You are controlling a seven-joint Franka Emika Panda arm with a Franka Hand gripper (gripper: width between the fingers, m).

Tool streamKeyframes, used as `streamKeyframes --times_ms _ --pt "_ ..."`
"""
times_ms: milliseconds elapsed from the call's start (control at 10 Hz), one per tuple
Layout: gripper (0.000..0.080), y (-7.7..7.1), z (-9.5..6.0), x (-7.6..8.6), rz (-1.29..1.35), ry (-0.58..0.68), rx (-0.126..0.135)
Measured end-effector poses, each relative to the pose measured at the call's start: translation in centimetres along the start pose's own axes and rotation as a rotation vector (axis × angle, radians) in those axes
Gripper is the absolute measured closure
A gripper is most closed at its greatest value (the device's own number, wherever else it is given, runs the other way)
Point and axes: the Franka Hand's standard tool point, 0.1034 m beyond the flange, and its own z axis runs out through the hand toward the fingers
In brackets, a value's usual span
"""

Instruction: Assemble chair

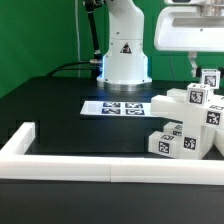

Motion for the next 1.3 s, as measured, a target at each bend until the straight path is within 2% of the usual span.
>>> streamKeyframes --times_ms 600,1300 --pt "0.0509 0.1 0.81 0.05 -0.008 0.0 -0.007" --pt "0.0509 0.1 0.84 0.24 -0.008 0.018 -0.002"
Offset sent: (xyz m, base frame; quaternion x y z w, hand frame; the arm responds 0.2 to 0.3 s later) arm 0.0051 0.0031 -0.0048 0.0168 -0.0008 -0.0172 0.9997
